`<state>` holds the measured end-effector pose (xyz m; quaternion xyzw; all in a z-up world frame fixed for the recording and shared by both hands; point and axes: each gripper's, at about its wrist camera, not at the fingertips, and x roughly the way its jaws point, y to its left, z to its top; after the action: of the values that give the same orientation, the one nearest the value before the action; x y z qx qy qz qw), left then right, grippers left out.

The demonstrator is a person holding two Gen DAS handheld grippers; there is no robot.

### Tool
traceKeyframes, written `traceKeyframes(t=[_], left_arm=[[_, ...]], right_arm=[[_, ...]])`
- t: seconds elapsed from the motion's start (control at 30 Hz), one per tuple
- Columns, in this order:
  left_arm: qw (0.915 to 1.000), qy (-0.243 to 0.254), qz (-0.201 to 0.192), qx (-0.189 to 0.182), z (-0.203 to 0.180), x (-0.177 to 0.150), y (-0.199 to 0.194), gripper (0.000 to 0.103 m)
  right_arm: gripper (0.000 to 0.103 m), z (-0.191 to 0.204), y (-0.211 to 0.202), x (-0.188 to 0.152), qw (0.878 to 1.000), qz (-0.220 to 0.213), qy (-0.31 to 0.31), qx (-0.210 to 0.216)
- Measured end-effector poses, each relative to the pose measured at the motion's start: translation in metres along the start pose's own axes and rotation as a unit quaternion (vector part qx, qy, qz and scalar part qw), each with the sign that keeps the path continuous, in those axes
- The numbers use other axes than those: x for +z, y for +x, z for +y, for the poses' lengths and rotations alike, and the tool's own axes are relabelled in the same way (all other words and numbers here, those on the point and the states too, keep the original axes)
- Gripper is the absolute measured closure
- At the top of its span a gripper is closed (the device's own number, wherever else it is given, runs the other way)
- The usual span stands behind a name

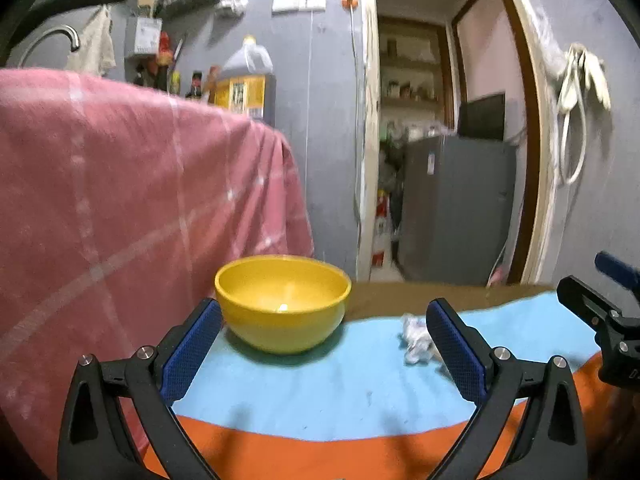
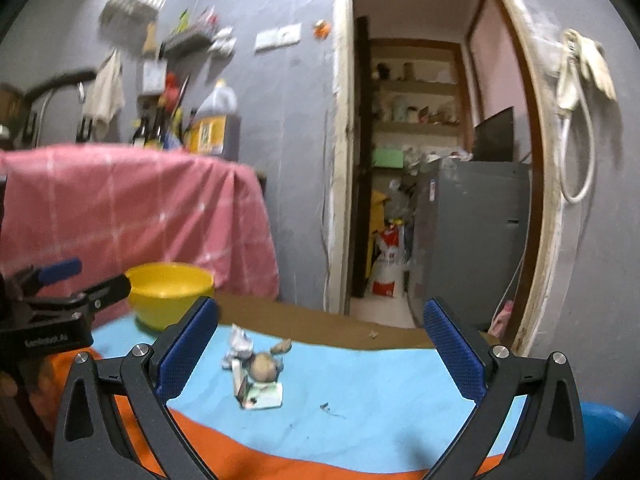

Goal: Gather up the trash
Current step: 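Return both tools to the remaining trash on the blanket, then grasp the white foil wrapper with the left tool while the right grasps the white-green card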

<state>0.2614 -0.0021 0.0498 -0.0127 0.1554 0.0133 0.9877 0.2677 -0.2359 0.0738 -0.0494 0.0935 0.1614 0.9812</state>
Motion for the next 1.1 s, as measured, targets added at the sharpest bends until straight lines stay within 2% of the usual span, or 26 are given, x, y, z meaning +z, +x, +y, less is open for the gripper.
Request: traceKeyframes(t=[0.13, 0.23, 0.3, 0.43, 0.53, 0.7, 0.8, 0.83, 0.87, 1.0, 1.07, 1.1], left_arm=[[0.9987, -0.013, 0.047, -0.013, 0.008, -0.006, 0.019, 0.003], [0.9967, -0.029, 0.075, -0.012, 0.014, -0.007, 0.03, 0.003], [0.9951, -0.038, 0.091, -0.01, 0.018, -0.008, 0.036, 0.003], [0.9917, -0.047, 0.119, -0.012, 0.021, -0.011, 0.042, 0.003], [0.9886, -0.047, 0.142, -0.017, 0.02, -0.012, 0.047, 0.003], [0.9847, -0.046, 0.166, -0.027, 0.02, -0.016, 0.055, 0.003], [0.9828, -0.045, 0.177, -0.029, 0.019, -0.017, 0.058, 0.003], [0.982, -0.044, 0.181, -0.029, 0.018, -0.018, 0.059, 0.003], [0.9815, -0.043, 0.184, -0.03, 0.018, -0.018, 0.06, 0.003], [0.9795, -0.031, 0.196, -0.036, 0.014, -0.02, 0.064, 0.003], [0.9787, -0.02, 0.2, -0.044, 0.009, -0.02, 0.065, 0.003], [0.9784, -0.014, 0.201, -0.047, 0.007, -0.02, 0.066, 0.004]], right_arm=[[0.0, 0.007, 0.018, -0.003, 0.998, 0.054, -0.016, -0.012], [0.0, 0.008, 0.04, -0.009, 0.993, 0.12, -0.014, -0.006], [0.0, 0.006, 0.06, -0.016, 0.984, 0.179, -0.001, 0.014], [0.0, -0.001, 0.085, -0.034, 0.962, 0.257, 0.048, 0.074], [0.0, -0.007, 0.088, -0.038, 0.958, 0.268, 0.065, 0.082], [0.002, 0.0, 0.106, -0.048, 0.939, 0.322, 0.058, 0.106], [0.011, 0.007, 0.117, -0.052, 0.928, 0.353, 0.041, 0.112], [0.011, 0.009, 0.119, -0.052, 0.926, 0.359, 0.039, 0.113], [0.012, 0.011, 0.121, -0.051, 0.925, 0.362, 0.033, 0.112], [0.029, 0.016, 0.13, -0.049, 0.922, 0.368, 0.023, 0.117], [0.032, 0.015, 0.13, -0.049, 0.921, 0.37, 0.022, 0.118], [0.037, 0.013, 0.128, -0.049, 0.922, 0.367, 0.026, 0.12]])
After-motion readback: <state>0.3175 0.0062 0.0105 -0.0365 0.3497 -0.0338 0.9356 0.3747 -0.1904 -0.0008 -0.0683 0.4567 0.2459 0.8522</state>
